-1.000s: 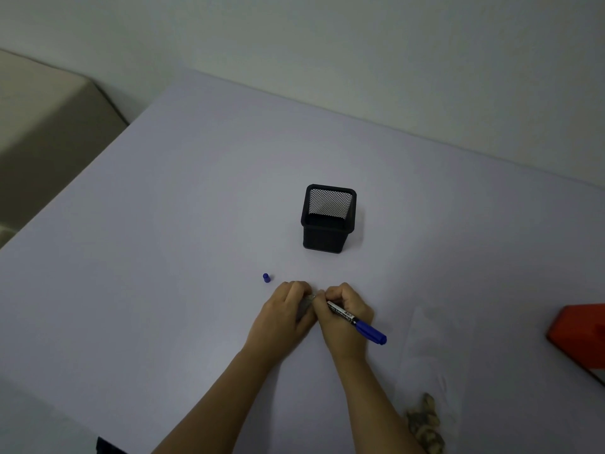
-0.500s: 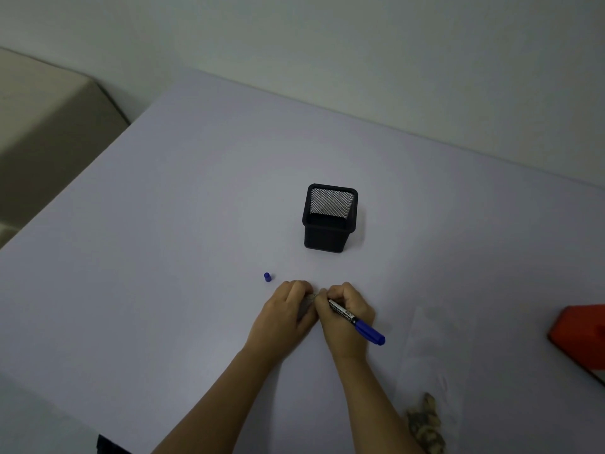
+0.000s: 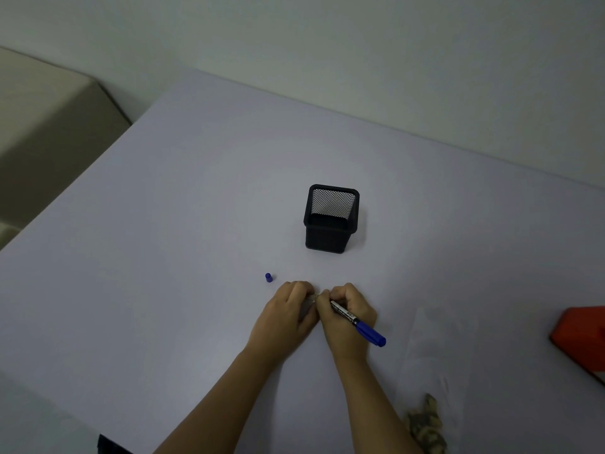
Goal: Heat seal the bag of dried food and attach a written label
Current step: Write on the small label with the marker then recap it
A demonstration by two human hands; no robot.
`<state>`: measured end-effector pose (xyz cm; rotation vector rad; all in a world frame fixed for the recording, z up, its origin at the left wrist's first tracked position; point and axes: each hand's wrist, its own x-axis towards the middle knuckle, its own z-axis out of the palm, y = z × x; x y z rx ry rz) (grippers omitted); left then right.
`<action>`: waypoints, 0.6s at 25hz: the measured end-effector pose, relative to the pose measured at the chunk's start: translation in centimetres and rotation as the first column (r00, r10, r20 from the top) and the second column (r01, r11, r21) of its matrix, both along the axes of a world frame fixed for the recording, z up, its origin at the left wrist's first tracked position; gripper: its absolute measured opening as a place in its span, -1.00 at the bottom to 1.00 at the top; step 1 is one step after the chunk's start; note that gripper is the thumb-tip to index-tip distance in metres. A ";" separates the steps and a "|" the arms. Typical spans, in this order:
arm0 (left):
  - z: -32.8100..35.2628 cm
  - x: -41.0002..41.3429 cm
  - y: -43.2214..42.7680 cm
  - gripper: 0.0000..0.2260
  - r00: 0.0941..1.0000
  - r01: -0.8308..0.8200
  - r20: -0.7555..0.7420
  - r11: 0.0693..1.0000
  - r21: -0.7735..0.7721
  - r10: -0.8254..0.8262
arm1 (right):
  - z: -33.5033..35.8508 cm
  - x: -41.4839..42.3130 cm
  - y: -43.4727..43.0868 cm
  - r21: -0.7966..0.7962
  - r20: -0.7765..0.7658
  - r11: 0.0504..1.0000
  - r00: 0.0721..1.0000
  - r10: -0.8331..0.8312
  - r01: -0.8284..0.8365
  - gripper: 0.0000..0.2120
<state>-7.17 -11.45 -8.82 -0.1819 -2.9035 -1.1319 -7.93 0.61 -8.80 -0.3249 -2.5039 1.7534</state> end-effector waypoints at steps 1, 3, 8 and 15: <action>0.0 0.0 0.0 -0.81 1.000 0.001 -0.004 1.000 -0.001 -0.001 | 0.2 0.0 0.0 -0.003 -0.003 1.000 1.000 -0.004 0.004 -0.81; 0.0 0.0 0.0 -0.81 1.000 0.002 -0.005 1.000 0.001 -0.002 | 0.4 0.0 -0.1 -0.011 0.007 1.000 1.000 -0.005 0.005 -0.80; -0.1 0.0 0.0 -0.82 1.000 0.007 -0.008 1.000 -0.001 -0.007 | 0.8 0.0 -0.1 0.015 0.011 1.000 1.000 -0.024 0.024 -0.80; 0.0 0.0 0.0 -0.83 1.000 -0.002 -0.012 1.000 -0.005 0.002 | 1.2 0.0 -0.1 -0.001 0.028 0.999 0.999 -0.041 0.041 -0.81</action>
